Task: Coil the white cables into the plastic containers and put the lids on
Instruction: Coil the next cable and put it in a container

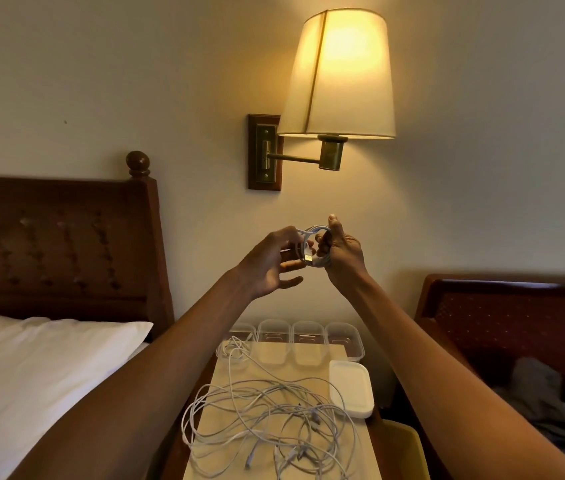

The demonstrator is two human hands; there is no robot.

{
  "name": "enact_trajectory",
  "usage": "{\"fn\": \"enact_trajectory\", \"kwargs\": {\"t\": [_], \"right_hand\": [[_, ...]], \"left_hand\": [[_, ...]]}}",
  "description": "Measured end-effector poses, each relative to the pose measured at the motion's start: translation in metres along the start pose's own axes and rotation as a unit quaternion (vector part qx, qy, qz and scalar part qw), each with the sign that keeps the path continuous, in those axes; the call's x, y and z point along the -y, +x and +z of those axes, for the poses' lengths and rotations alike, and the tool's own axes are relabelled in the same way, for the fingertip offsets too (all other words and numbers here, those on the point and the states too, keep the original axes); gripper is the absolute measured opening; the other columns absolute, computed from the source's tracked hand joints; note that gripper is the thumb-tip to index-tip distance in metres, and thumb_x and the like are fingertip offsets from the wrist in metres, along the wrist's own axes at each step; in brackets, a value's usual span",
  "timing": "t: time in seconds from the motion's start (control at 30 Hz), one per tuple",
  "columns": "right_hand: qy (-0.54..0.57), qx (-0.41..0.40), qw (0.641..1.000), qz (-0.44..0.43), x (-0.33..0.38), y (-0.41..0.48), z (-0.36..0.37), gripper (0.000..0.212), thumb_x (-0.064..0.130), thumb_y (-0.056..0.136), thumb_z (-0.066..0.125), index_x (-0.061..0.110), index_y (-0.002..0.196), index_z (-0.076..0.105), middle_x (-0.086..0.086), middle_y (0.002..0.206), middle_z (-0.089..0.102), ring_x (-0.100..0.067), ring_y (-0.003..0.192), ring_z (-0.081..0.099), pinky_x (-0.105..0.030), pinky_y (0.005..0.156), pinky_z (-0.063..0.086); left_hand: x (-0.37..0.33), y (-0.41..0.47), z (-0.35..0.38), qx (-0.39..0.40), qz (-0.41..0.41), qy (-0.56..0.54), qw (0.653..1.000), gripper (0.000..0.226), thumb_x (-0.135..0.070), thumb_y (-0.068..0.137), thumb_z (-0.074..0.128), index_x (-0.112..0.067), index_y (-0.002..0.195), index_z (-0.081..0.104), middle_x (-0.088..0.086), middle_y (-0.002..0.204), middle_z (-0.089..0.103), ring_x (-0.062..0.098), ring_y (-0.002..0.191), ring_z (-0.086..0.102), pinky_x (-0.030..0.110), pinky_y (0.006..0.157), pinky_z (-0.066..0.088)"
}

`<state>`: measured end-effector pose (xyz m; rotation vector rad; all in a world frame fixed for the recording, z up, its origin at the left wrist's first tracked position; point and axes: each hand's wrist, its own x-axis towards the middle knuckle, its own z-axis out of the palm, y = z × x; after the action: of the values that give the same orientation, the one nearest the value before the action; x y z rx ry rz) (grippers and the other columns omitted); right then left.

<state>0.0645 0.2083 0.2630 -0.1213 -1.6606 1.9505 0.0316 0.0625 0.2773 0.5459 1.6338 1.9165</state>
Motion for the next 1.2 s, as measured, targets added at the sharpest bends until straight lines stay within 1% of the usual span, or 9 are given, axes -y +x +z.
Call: {"fn": "enact_trajectory", "kwargs": {"t": [0.1, 0.2, 0.3, 0.43, 0.6, 0.77, 0.87, 1.03, 1.2], "right_hand": [[0.010, 0.000, 1.000, 0.005, 0.000, 0.000, 0.001, 0.048, 0.047, 0.099, 0.043, 0.008, 0.074, 0.057, -0.008, 0.069, 0.049, -0.023, 0.072, 0.048, -0.039, 0.075, 0.046], [0.019, 0.003, 1.000, 0.007, 0.002, -0.001, 0.002, 0.046, 0.044, 0.100, 0.043, 0.008, 0.074, 0.056, -0.006, 0.068, 0.047, -0.017, 0.064, 0.045, -0.029, 0.062, 0.046], [0.024, 0.011, 1.000, 0.002, 0.002, -0.002, 0.003, 0.045, 0.041, 0.100, 0.043, 0.006, 0.076, 0.057, -0.008, 0.069, 0.045, -0.015, 0.060, 0.043, -0.022, 0.050, 0.048], [0.013, 0.001, 1.000, 0.007, -0.002, -0.001, 0.006, 0.046, 0.043, 0.100, 0.043, 0.004, 0.080, 0.057, -0.008, 0.069, 0.044, -0.015, 0.060, 0.042, -0.019, 0.047, 0.046], [0.035, -0.079, 0.995, 0.051, 0.002, 0.007, 0.006, 0.044, 0.046, 0.098, 0.047, 0.009, 0.078, 0.058, -0.006, 0.073, 0.050, -0.015, 0.064, 0.045, -0.028, 0.059, 0.044], [0.087, -0.156, 0.980, 0.091, 0.011, 0.020, 0.010, 0.035, 0.039, 0.098, 0.051, 0.011, 0.079, 0.057, -0.004, 0.078, 0.057, -0.017, 0.076, 0.053, -0.037, 0.082, 0.048], [0.114, -0.180, 0.972, 0.100, 0.018, 0.024, 0.011, 0.034, 0.038, 0.098, 0.053, 0.011, 0.078, 0.055, -0.004, 0.078, 0.057, -0.019, 0.080, 0.053, -0.038, 0.085, 0.050], [0.153, -0.115, 0.975, 0.109, 0.011, 0.019, 0.009, 0.037, 0.043, 0.097, 0.050, 0.008, 0.087, 0.055, -0.005, 0.080, 0.056, -0.017, 0.075, 0.054, -0.039, 0.086, 0.050], [0.176, -0.044, 0.977, 0.110, 0.017, 0.015, 0.011, 0.039, 0.043, 0.098, 0.045, 0.007, 0.088, 0.053, -0.004, 0.072, 0.054, -0.015, 0.067, 0.050, -0.035, 0.080, 0.051]], "left_hand": [[0.001, -0.003, 0.002, -0.024, 0.010, 0.096, 0.995, 0.034, -0.031, 0.083, 0.075, -0.012, 0.109, 0.068, 0.009, 0.116, 0.065, 0.028, 0.116, 0.057, 0.047, 0.098, 0.047], [-0.005, -0.007, -0.001, -0.026, -0.013, 0.126, 0.992, 0.036, -0.031, 0.082, 0.076, -0.012, 0.111, 0.067, 0.007, 0.114, 0.062, 0.026, 0.106, 0.054, 0.039, 0.083, 0.048], [-0.014, -0.010, -0.005, 0.015, -0.071, 0.117, 0.990, 0.033, -0.024, 0.085, 0.074, -0.014, 0.113, 0.060, 0.013, 0.111, 0.056, 0.024, 0.091, 0.056, 0.030, 0.068, 0.051], [-0.019, -0.012, -0.007, 0.060, -0.089, 0.098, 0.989, 0.030, -0.015, 0.093, 0.066, -0.012, 0.120, 0.055, 0.017, 0.100, 0.063, 0.024, 0.083, 0.067, 0.029, 0.067, 0.058], [-0.017, -0.015, -0.012, 0.082, -0.077, 0.145, 0.983, 0.039, -0.015, 0.092, 0.067, -0.012, 0.129, 0.057, 0.010, 0.090, 0.065, 0.020, 0.077, 0.069, 0.026, 0.065, 0.054], [-0.016, -0.015, -0.018, 0.115, -0.045, 0.215, 0.969, 0.045, -0.019, 0.093, 0.066, -0.024, 0.135, 0.052, 0.006, 0.084, 0.066, 0.019, 0.077, 0.067, 0.029, 0.066, 0.049], [-0.015, -0.018, -0.016, 0.127, -0.021, 0.263, 0.956, 0.047, -0.019, 0.093, 0.066, -0.031, 0.136, 0.048, 0.005, 0.087, 0.066, 0.019, 0.082, 0.069, 0.029, 0.067, 0.052], [-0.009, -0.017, -0.019, 0.072, 0.020, 0.353, 0.933, 0.031, -0.032, 0.093, 0.067, -0.021, 0.121, 0.063, 0.004, 0.092, 0.076, 0.021, 0.084, 0.074, 0.034, 0.077, 0.052], [-0.004, -0.014, -0.020, 0.050, 0.043, 0.284, 0.957, 0.033, -0.031, 0.089, 0.072, -0.016, 0.118, 0.065, 0.006, 0.104, 0.075, 0.023, 0.094, 0.072, 0.034, 0.080, 0.055]]}}
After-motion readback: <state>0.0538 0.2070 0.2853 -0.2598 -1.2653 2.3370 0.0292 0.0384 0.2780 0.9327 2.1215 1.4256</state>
